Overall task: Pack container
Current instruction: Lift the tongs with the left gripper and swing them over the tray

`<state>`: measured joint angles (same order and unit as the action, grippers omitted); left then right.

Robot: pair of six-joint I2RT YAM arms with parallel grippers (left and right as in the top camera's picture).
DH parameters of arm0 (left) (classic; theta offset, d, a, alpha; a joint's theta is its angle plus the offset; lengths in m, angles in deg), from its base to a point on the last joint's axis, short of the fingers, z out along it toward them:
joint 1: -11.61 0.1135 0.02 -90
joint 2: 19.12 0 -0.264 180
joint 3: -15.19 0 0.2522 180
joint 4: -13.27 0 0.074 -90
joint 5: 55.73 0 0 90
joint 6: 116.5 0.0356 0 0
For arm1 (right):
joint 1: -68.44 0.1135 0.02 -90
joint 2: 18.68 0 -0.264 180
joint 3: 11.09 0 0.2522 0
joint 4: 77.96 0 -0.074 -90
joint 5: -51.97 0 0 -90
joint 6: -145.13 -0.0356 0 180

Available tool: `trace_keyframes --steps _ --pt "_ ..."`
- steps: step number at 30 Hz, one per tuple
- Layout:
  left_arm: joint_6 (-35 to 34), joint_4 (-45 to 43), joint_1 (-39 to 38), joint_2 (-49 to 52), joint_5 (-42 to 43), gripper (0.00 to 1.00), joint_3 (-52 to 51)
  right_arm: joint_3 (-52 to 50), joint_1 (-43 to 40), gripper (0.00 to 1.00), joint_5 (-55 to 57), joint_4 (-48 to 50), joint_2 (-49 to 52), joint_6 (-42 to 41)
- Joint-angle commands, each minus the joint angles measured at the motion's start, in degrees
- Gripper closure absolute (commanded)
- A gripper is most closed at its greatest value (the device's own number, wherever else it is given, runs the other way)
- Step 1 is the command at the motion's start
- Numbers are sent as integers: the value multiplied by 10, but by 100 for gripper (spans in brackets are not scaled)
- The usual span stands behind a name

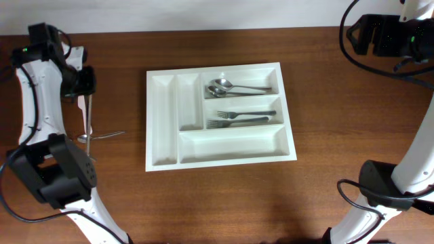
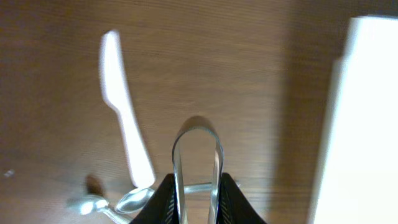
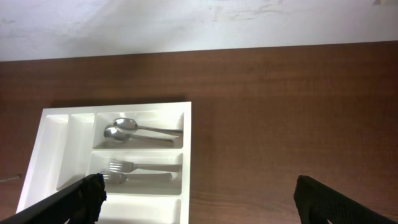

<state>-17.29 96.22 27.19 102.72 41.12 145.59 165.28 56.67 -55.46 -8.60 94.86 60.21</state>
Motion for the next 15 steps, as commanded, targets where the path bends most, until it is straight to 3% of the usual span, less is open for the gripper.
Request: trace_keyframes --steps 1,5,10,15 --pt "-12 3 -40 -3 65 98 16 6 -2 1 1 2 3 0" --pt "-18 -24 -100 -2 57 98 16 6 -2 1 1 2 3 0" --pt "-40 -88 -175 5 -51 98 15 6 -2 1 1 2 3 0" --pt "-62 -126 -223 38 -59 98 15 6 -2 1 1 2 3 0"
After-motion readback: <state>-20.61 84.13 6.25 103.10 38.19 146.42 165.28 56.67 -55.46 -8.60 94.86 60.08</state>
